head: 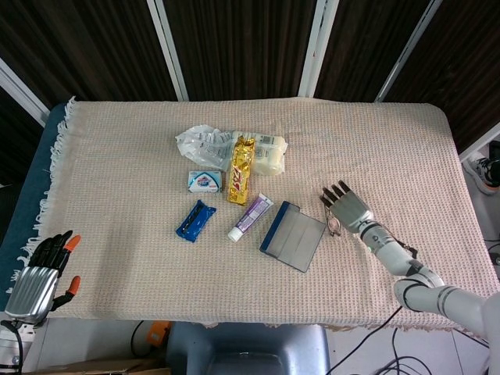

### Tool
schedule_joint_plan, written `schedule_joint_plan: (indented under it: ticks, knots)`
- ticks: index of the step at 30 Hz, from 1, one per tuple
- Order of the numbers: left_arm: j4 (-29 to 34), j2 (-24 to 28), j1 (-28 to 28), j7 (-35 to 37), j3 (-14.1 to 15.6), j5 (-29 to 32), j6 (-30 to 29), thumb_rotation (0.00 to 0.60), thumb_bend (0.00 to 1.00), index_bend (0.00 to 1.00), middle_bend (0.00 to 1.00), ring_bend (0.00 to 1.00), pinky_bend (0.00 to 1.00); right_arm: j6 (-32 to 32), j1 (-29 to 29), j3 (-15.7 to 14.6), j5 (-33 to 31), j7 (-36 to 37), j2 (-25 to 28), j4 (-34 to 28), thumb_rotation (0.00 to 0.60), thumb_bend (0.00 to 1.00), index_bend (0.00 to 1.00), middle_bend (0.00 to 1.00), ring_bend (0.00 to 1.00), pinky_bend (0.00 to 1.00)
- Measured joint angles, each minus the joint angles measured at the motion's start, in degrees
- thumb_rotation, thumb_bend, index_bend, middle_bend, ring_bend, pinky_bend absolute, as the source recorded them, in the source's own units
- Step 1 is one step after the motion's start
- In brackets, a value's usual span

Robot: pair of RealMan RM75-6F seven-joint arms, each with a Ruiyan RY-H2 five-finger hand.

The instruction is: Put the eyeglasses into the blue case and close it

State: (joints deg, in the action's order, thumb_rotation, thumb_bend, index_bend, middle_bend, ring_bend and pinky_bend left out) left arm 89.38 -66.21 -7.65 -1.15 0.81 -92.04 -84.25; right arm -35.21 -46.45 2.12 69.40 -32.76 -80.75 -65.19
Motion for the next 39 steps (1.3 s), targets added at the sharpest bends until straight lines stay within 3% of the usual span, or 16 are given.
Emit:
schedule_joint_plan:
  ticks: [14, 28, 33, 39]
  knots:
    - [0.2, 0.0, -0.1, -0.2, 0.2, -0.2, 0.2, 0.600, 0.43, 0.00, 0.00, 0.00, 0.10, 1.1, 1.5, -2.4, -3.4, 1.6, 3.3, -2.2, 0.600, 0.49, 0.16, 0.00, 0.00, 0.00]
    - [0.3, 0.0, -0.5, -0.3, 0.3, -0.4, 0.7, 0.600, 0.43, 0.00, 0.00, 0.00, 0.10, -3.7, 5.0, -4.4, 0.3, 7.3, 9.5, -8.7, 0.600, 0.49, 0.17, 0.00, 0.00, 0.00]
    - [0.3, 0.0, -0.5, -0.2, 0.2, -0.2, 0.9, 0.600, 0.43, 0.00, 0.00, 0.00, 0.10, -5.4, 5.2, -3.8, 3.1, 9.6, 7.5, -7.7, 0.600, 0.49, 0.23, 0.00, 0.00, 0.00]
    - [0.2, 0.1, -0.4, 0.0, 0.3, -0.3, 0.6, 0.600, 0.43, 0.00, 0.00, 0.00, 0.10, -7.7, 5.3, -3.7, 7.0, 11.9, 4.1, -4.0, 0.600, 0.49, 0.38, 0.00, 0.00, 0.00]
